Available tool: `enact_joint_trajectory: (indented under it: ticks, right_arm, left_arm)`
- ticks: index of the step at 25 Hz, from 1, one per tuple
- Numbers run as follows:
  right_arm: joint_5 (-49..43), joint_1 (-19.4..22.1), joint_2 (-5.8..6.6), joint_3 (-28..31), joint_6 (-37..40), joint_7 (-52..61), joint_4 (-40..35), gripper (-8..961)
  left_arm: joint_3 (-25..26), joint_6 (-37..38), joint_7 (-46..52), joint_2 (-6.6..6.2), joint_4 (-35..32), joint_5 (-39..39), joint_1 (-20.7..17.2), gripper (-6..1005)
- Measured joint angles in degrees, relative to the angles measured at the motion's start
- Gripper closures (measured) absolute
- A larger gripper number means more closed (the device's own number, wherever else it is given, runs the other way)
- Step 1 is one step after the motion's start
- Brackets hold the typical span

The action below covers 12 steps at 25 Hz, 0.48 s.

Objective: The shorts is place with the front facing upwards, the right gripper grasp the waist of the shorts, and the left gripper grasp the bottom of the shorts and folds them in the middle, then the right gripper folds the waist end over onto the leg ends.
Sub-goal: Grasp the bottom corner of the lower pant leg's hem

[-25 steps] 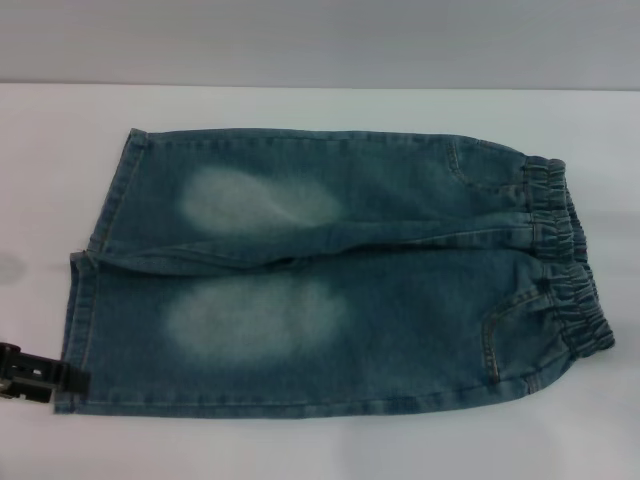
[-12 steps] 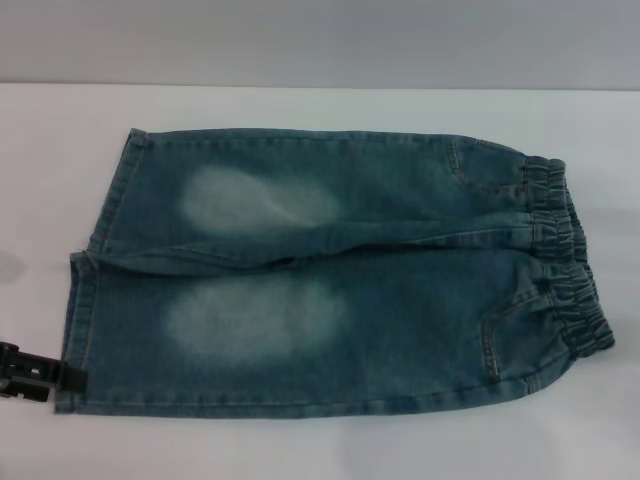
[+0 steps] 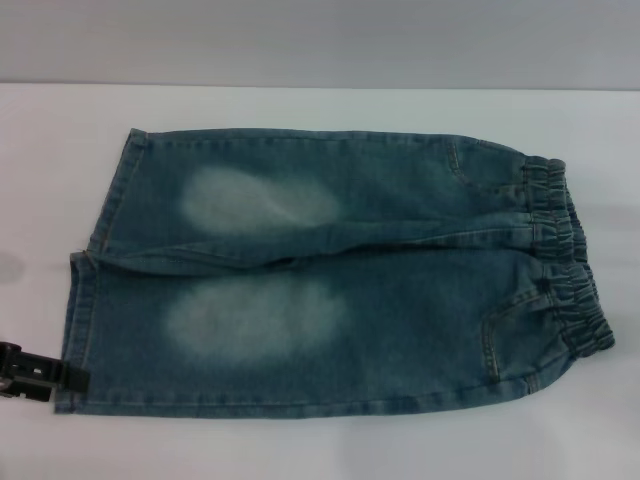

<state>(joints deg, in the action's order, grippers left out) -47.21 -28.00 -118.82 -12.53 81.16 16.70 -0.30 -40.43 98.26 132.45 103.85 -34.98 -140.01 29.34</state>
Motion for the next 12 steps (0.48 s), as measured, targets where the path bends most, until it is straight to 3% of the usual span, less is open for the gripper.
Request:
enact_joint_trajectory:
  ticks: [12]
  right_arm:
    - [0.09,-0.30,0.09,0.02,-0.13,0.00,-0.05,273]
  left_arm:
    - [0.00,0.10,0.00,0.38,0.00,-0.06,-0.03,212]
